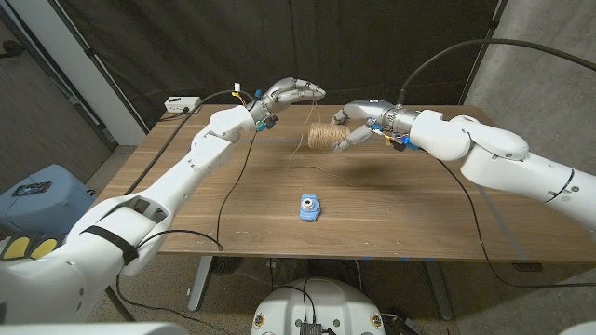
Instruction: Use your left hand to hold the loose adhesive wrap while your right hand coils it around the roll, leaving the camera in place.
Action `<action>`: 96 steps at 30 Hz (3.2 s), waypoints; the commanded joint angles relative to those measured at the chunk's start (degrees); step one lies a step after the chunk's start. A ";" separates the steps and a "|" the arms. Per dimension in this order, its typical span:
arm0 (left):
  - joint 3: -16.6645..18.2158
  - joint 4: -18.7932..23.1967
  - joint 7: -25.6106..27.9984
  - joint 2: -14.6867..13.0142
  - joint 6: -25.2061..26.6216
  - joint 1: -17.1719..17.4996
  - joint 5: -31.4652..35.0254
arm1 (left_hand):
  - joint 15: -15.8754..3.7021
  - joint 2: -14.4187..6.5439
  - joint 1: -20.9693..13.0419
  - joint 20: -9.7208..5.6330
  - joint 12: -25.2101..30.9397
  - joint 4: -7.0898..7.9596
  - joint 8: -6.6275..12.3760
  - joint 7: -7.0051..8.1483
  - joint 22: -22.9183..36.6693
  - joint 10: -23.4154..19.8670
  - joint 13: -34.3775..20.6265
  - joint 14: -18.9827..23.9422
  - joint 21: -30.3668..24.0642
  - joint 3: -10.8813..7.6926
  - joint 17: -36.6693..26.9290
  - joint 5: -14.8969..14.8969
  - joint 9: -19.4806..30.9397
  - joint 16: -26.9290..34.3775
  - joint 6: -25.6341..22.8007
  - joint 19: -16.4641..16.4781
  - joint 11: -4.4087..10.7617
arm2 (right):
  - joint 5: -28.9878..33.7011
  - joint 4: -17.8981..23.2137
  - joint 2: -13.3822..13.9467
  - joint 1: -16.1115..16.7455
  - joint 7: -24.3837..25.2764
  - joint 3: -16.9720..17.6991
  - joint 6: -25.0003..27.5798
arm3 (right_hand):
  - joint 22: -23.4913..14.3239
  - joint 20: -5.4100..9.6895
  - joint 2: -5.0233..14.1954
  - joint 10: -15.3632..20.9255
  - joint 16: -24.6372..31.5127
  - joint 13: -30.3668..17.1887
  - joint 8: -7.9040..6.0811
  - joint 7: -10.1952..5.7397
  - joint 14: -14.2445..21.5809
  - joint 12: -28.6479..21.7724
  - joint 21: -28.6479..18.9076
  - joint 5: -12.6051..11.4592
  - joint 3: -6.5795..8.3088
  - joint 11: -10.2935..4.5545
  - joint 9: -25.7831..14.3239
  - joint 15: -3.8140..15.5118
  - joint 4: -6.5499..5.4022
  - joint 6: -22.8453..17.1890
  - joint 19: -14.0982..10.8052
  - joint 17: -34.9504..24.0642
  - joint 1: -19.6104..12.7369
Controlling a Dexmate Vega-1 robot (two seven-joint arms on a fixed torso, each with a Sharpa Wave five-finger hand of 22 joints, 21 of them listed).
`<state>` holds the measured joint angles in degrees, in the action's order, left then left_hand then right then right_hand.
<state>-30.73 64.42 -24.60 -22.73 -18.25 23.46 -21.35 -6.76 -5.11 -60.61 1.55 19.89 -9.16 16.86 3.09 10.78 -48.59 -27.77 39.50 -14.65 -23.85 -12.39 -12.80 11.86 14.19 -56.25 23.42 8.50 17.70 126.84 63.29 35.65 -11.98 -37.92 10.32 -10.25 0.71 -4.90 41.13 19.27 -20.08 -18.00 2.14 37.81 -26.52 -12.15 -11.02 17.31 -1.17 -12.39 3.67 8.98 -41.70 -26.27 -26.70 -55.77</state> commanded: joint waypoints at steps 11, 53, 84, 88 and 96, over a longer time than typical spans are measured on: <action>0.04 -2.96 -0.25 0.68 1.38 -0.10 -0.05 | -0.04 -0.51 -0.07 0.21 -0.31 -0.02 -0.16 -0.06 0.33 -0.17 -0.36 -0.51 -0.01 0.43 -0.23 -0.23 0.27 -0.15 0.29 0.07 0.04 | -2.82 0.64 1.40 0.37 0.65 2.78 -1.64 | -0.19 -0.05 6.50 8.18 -0.15 -0.11 -0.22 -8.41 0.66 -0.40 -0.07 -0.25 0.02 -7.66 -0.19 8.57 -0.38 -8.79 -0.58 -0.22 -3.78; -0.10 -1.99 -0.08 1.14 3.49 3.52 -0.68 | 0.12 -0.53 -0.13 0.34 -0.79 -0.02 -0.42 -0.09 0.35 0.05 -0.70 -0.85 0.12 0.61 -0.38 -0.21 0.30 -0.30 0.65 -0.24 -0.01 | -3.31 2.51 0.62 -0.30 3.18 6.22 1.29 | -0.21 -0.03 6.65 8.29 -0.31 -0.25 -0.15 -8.20 0.76 -0.28 -0.06 -0.23 -0.12 -7.55 -0.23 8.50 -0.43 -8.91 -0.55 -0.52 -3.67; 1.82 6.01 -0.39 -2.72 5.93 9.82 -3.01 | 0.16 -0.43 -0.13 0.34 -0.99 -0.03 -0.50 -0.03 0.36 -0.09 -0.97 -0.85 0.11 0.64 -0.34 -0.16 0.31 -0.49 0.60 -0.22 -0.06 | 1.05 3.95 -4.21 -4.81 1.19 2.58 6.52 | -0.21 -0.03 6.78 8.24 -0.56 -0.27 -0.01 -8.20 0.81 -0.08 -0.02 -0.21 -0.18 -7.40 -0.26 8.57 -0.45 -8.81 -0.42 -0.64 -3.56; 2.08 7.12 -0.30 -3.30 6.25 10.60 -3.15 | 0.14 -0.47 -0.13 0.37 -1.08 -0.01 -0.53 -0.05 0.36 0.04 -1.00 -0.87 0.12 0.69 -0.41 -0.14 0.32 -0.45 0.64 -0.22 -0.01 | 1.76 4.11 -4.63 -5.13 1.28 2.13 7.20 | -0.21 -0.02 6.78 8.29 -0.55 -0.26 0.01 -8.17 0.83 -0.07 -0.01 -0.21 -0.21 -7.45 -0.26 8.58 -0.43 -8.79 -0.41 -0.69 -3.57; 2.92 10.47 0.88 -5.04 7.50 12.85 -3.31 | 0.08 -0.42 -0.19 0.33 -1.13 -0.06 -0.53 0.02 0.36 0.00 -1.06 -0.80 0.12 0.68 -0.38 -0.14 0.32 -0.48 0.59 -0.23 0.01 | 2.46 3.63 -5.43 -5.93 1.71 1.62 7.32 | -0.21 0.02 6.82 8.31 -0.58 -0.32 -0.02 -8.13 0.85 -0.05 0.00 -0.21 -0.22 -7.49 -0.27 8.63 -0.39 -8.94 -0.36 -0.77 -3.64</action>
<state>-28.72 71.35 -24.70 -25.91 -12.02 33.84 -24.29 -6.76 -5.11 -60.61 1.84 18.80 -9.17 16.30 3.07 11.07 -48.61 -28.56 38.89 -14.65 -23.39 -12.66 -12.80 11.86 13.75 -55.46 23.13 8.48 19.01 130.78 59.06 30.81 -10.69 -35.44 16.87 -10.25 0.71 -4.79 41.52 19.04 -20.03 -17.81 2.32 38.13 -26.26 -12.15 -10.79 17.06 -0.98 -12.39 3.79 8.74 -41.88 -26.27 -27.23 -55.66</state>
